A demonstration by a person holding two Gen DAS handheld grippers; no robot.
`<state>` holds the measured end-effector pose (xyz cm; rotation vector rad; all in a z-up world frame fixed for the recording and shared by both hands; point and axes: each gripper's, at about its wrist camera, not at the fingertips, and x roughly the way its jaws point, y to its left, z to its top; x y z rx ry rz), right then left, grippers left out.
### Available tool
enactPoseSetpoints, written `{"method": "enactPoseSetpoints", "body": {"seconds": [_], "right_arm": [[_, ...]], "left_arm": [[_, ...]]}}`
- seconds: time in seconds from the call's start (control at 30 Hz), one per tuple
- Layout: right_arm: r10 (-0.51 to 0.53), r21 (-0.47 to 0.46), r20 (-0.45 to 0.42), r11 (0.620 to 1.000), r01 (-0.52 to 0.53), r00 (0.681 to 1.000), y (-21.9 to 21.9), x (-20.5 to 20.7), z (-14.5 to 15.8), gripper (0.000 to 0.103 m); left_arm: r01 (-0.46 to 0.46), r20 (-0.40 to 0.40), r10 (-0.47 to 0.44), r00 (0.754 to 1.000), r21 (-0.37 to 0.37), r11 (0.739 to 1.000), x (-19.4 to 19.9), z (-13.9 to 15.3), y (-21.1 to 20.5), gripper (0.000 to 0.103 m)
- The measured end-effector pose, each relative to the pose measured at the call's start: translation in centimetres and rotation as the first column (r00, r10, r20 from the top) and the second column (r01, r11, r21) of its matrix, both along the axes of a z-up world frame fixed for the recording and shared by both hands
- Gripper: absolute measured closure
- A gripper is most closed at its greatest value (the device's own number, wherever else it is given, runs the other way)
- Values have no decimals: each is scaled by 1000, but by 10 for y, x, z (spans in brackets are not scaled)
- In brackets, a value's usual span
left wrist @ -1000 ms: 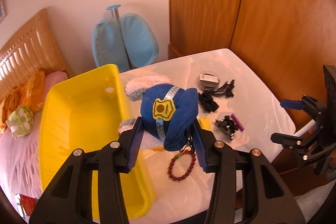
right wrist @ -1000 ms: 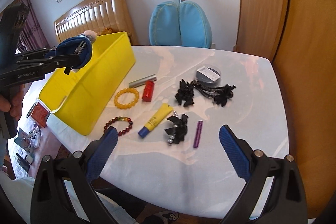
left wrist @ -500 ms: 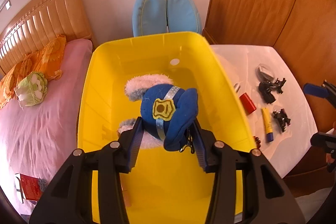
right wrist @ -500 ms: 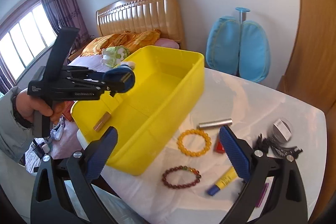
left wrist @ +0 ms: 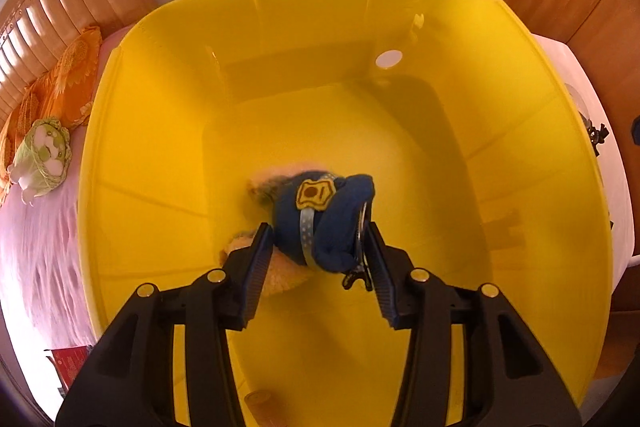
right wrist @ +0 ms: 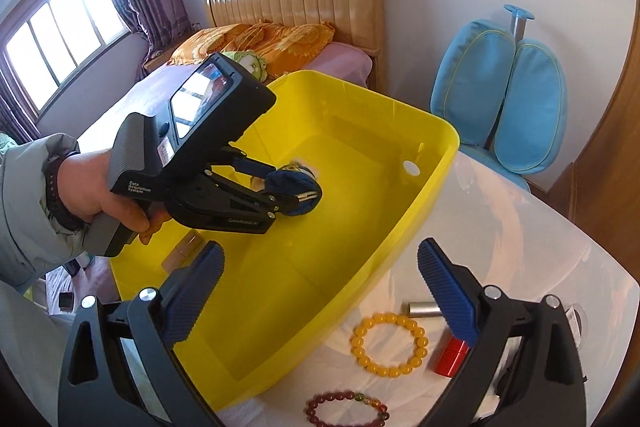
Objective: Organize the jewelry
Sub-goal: 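Carry the plush doll with the left gripper into the yellow bin and release, then grasp the black bow hair clip with pearls using the right gripper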
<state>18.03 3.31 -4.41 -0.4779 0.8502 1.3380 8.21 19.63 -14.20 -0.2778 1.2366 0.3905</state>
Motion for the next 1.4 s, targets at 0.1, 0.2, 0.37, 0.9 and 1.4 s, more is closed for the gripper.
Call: {"method": "enactPoseSetpoints", "body": {"seconds": [0.1,0.2,0.37,0.9,1.4], "right_arm": [[-1,-13,-7,1000,1,1000,0,1,-4,5],[-12,-5,-13,1000,12,1000,-6,2,-4,5],[-52,27,-27,998,53,998,-20,2,-1,5],[-319,94,-124,939,332,940,-165,0,-13,5],[-422,22,-61,906,424,905,-292,12,-35,5]], "left_arm": [[-3,-3,3,1000,2,1000,0,0,2,41],[-2,7,2,1000,9,1000,-3,3,3,39],[14,40,-15,999,38,999,-9,15,-11,28],[165,288,-211,934,178,970,-18,103,-113,8],[292,311,-320,895,132,947,8,96,-271,8]]}}
